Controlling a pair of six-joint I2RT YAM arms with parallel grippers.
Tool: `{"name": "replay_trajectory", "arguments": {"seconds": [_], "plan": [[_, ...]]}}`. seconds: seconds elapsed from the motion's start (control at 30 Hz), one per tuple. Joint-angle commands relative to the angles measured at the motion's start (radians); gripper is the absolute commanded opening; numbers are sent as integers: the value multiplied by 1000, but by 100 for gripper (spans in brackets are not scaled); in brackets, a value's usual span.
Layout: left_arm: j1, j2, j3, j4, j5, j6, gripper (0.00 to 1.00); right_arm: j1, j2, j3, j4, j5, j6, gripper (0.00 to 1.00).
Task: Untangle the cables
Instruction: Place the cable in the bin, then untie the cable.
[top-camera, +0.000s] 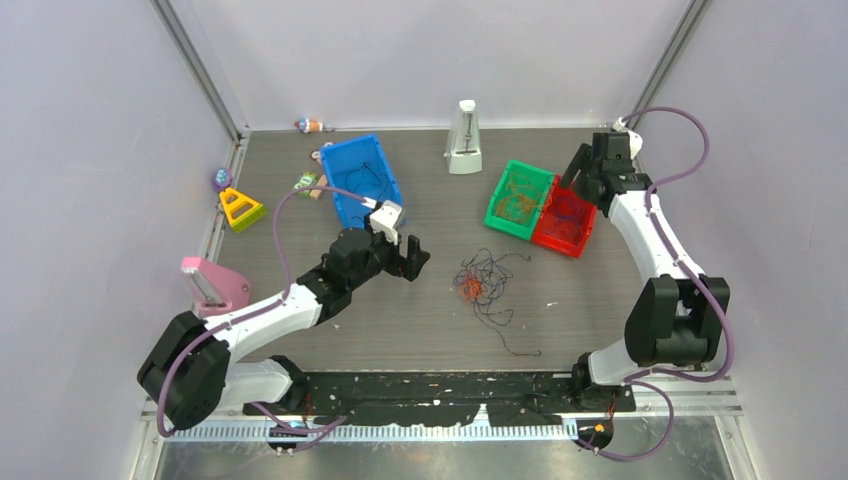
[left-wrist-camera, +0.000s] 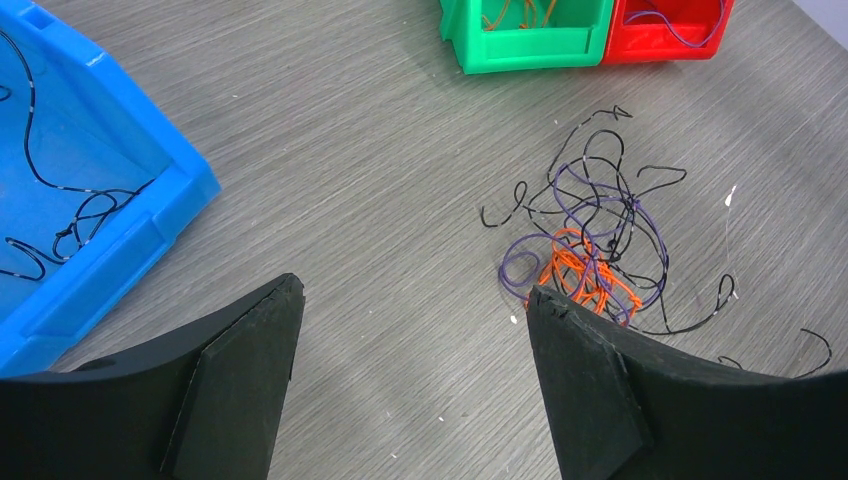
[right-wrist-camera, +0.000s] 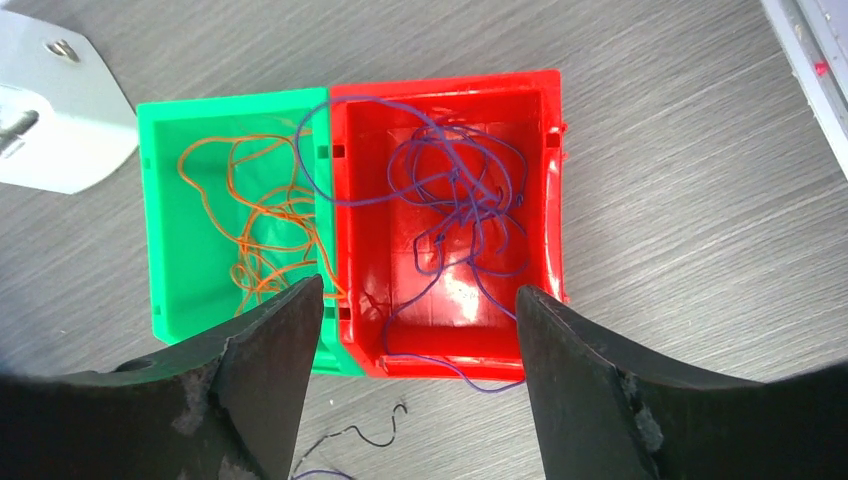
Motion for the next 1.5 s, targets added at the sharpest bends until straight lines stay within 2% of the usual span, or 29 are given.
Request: {"name": "replay_trajectory", "arguments": {"seconds": [0.0,0.27,0.4,0.6,0.8,0.93,1.1,1.33,1.47], "plan": [[5,-16,15,50,-16,10,83,-4,38,4,17,-3,-17,74],[4,-10,16,49,-14,10,83,-29,200,117,33,97,-14,71],[3,-7,18,47,-13,11,83,-53,246,144,34,15,-40,67],[5,2,19,59,21,10,84,-6,56,-35,137,-133,-79,69],[-1,107,100,34,222,17,83,141,-170,-170,96,-176,-123,70],[-20,196,180,-28,312,14,81,227,-270,-315,108,-297,-149,67],[-34,295,249,-48,395,-18,78,321,-310,-418,116,-355,-153,66],[-51,410,316,-50,477,-66,73,368,-316,-568,219,-387,-126,62],[-61,480,372,-74,505,-84,64,374,-284,-591,265,-375,-127,58]]}}
